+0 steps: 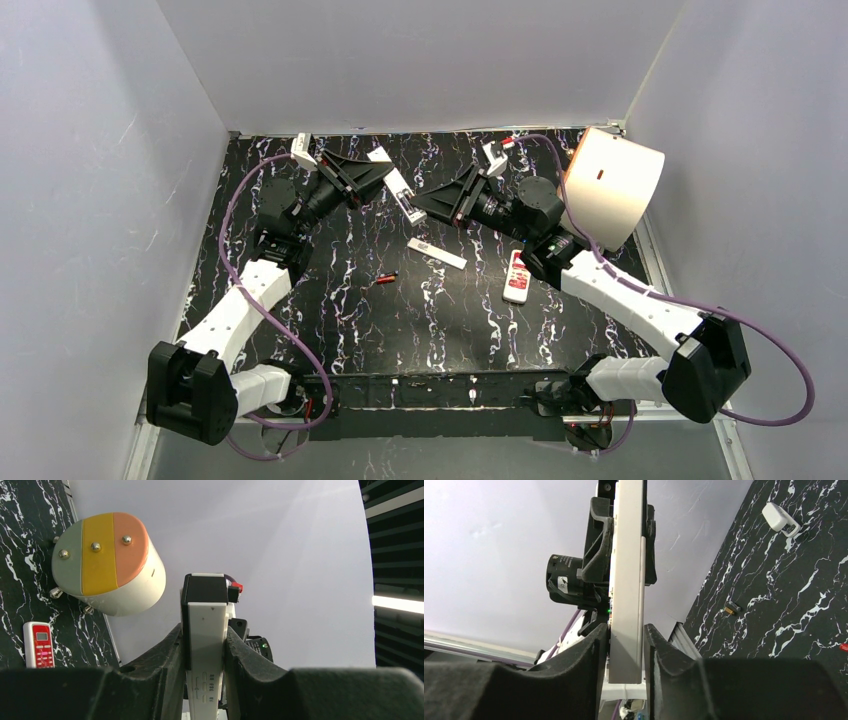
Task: Load the batteries into the remote control
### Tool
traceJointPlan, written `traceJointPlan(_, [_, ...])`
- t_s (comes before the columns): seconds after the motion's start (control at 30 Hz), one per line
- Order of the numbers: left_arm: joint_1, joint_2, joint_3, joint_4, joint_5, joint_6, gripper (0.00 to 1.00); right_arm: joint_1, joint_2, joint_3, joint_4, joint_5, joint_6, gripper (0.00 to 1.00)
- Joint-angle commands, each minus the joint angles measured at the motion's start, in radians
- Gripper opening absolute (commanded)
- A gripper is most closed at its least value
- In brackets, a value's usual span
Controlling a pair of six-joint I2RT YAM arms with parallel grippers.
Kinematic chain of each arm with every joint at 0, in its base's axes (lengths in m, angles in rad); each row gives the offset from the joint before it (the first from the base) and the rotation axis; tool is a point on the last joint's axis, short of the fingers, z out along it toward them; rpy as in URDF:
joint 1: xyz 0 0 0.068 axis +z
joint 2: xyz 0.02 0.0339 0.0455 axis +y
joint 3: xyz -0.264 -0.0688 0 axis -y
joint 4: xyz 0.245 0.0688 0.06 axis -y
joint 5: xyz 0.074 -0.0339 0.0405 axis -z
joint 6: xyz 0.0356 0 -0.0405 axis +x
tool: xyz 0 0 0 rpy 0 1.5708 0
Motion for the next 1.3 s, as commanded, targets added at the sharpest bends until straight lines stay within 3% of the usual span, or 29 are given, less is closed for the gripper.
traceJointPlan(0.0, [0.0, -0.047, 0.0, 0.041, 0.01, -0.005, 0.0, -0.009, -0.016, 0.092, -0.094, -0.019, -0.101, 0.5])
traceJointPlan(0.07, [0.0, -0.045, -0.002, 0.041, 0.009, 0.002, 0.0, -0.01, -0.023, 0.144, -0.187, -0.003, -0.169, 0.77])
traceJointPlan(0.1, [0.0, -0.044, -0.004, 0.036, 0.008, 0.008, 0.0, -0.01, -0.029, 0.168, -0.224, 0.014, -0.208, 0.84])
traceJointPlan(0.23, [0.001, -0.054, -0.016, -0.013, -0.002, 0.046, 0.0, -0.01, -0.022, 0.291, -0.381, 0.045, -0.416, 0.95])
traceJointPlan(0.33, [0.0, -0.067, -0.023, -0.057, -0.011, 0.082, 0.0, 0.004, 0.076, 0.496, -0.671, 0.004, -0.668, 0.95])
traceJointPlan(0.43, [0.001, -0.082, -0.022, -0.13, -0.028, 0.128, 0.0, 0.062, 0.148, 0.663, -0.922, 0.152, -0.898, 0.94])
traceJointPlan(0.6, [0.0, -0.113, -0.054, -0.167, -0.106, 0.162, 0.0, 0.179, 0.233, 0.842, -1.077, 0.387, -1.066, 0.93])
traceJointPlan(0.8, [0.0, -0.108, -0.035, -0.197, -0.118, 0.168, 0.0, 0.298, 0.326, 0.926, -1.176, 0.511, -1.183, 0.93])
traceJointPlan(0.97, [0.0, -0.102, -0.021, -0.211, -0.104, 0.17, 0.0, 0.324, 0.378, 0.946, -1.173, 0.553, -1.201, 0.89])
traceJointPlan(1.17, [0.0, -0.124, -0.047, -0.213, -0.111, 0.172, 0.0, 0.324, 0.393, 0.926, -1.082, 0.612, -1.182, 0.75])
traceJointPlan(1.27, [0.001, -0.135, -0.059, -0.213, -0.112, 0.172, 0.0, 0.324, 0.41, 0.932, -1.075, 0.591, -1.195, 0.63])
